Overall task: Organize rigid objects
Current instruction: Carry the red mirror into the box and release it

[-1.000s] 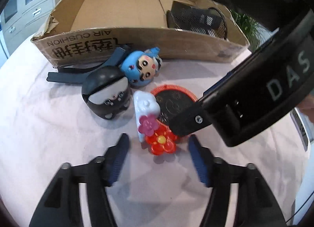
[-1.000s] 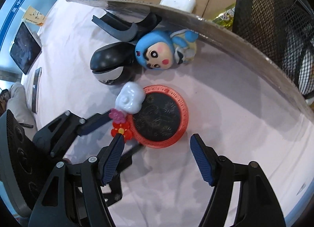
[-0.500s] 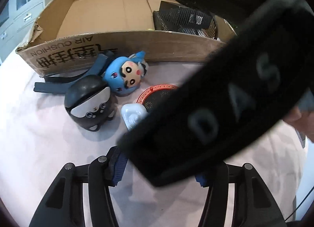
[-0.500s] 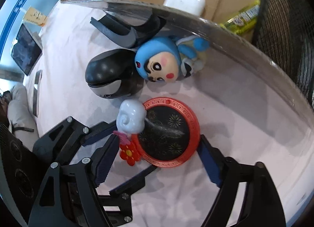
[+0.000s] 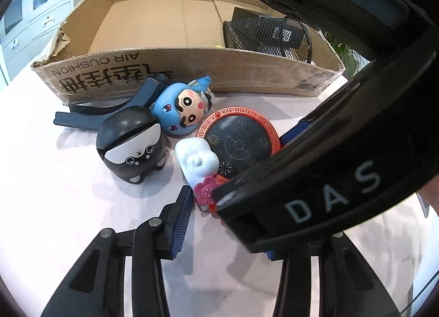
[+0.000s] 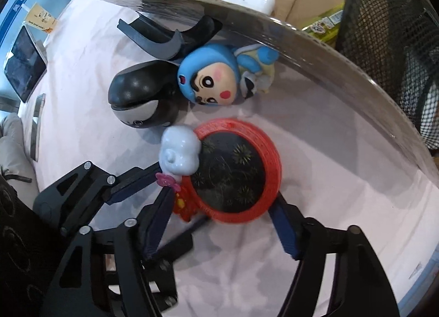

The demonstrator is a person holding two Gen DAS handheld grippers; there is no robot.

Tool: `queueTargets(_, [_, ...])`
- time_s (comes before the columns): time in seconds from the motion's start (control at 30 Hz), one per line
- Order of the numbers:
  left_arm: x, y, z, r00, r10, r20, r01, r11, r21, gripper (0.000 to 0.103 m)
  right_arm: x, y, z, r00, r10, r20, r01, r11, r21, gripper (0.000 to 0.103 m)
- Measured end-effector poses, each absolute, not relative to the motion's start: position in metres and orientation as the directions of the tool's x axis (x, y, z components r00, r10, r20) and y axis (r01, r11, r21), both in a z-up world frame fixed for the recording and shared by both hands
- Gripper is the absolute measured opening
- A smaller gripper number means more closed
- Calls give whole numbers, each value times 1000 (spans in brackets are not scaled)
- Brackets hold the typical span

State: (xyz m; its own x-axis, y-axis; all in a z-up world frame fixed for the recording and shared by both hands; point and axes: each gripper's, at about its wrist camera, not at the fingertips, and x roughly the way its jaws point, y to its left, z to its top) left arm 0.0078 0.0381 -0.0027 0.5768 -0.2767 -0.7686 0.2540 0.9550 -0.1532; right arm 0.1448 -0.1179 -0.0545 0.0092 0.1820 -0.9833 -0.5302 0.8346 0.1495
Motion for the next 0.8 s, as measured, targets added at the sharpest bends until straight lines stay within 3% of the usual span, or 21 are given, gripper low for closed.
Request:
queueTargets(0.3, [8,34,1,586,-268,-765,256,957,-139,41,137,-133,-50,22,183,-983,-530,836,144,53])
queueTargets(0.8, [11,30,73,699,-209,-684,241,969,-49,41,125,-139,32,148,250,-957,-560,819,128,52])
